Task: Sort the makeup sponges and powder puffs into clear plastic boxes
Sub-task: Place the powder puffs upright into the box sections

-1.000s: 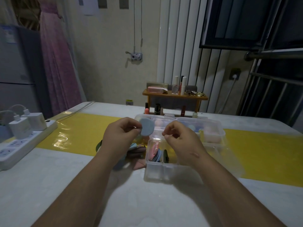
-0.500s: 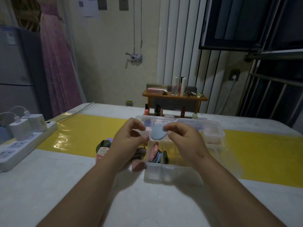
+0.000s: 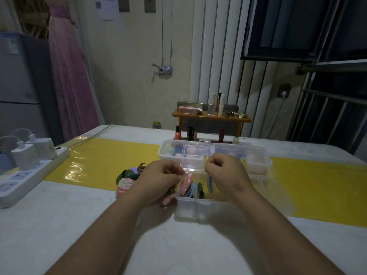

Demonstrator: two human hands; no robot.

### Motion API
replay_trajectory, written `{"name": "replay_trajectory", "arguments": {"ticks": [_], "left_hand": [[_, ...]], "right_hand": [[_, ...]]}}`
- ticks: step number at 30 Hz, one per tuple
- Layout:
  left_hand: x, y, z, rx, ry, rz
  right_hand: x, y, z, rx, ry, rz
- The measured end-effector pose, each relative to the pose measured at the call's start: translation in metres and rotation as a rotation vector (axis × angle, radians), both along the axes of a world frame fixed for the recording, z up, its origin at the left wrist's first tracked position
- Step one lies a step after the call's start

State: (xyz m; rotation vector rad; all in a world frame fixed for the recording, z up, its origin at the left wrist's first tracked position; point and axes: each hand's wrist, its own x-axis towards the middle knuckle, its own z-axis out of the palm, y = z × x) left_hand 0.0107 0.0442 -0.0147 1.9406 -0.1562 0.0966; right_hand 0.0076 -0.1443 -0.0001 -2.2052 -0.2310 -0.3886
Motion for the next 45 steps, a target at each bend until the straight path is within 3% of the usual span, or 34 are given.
{"name": "replay_trajectory", "arguments": {"ticks": [9,19,24,29,35,39,45], "left_hand": [[0.000,0.000,-0.001,-0.016,0.011,0.006],[0.002,0.006,0.000,0.000,-0.050,0.022],[0.008,0.016,0.002,-0.028,-0.123,0.150],[0.013,0.028,0.001,0.122,-0.196,0.277],[0.014,0.032,0.000,0.678,-0.310,0.356],[0.016,0.035,-0.004,0.949,-0.328,0.319],[0.018,0.033,-0.009,1.067,-0.305,0.292]], "right_hand": [[-0.004,0.008,0.001,-0.383,0.090,0.020],[-0.004,0.008,0.002,-0.361,0.123,0.015],[-0.002,0.006,0.001,-0.289,0.088,0.005],[0.000,0.004,-0.001,-0.247,0.077,0.003],[0.002,0.005,-0.003,-0.249,0.084,-0.009],[0.002,0.005,-0.003,-0.242,0.086,-0.013],[0.002,0.005,-0.003,-0.228,0.089,-0.020]]}}
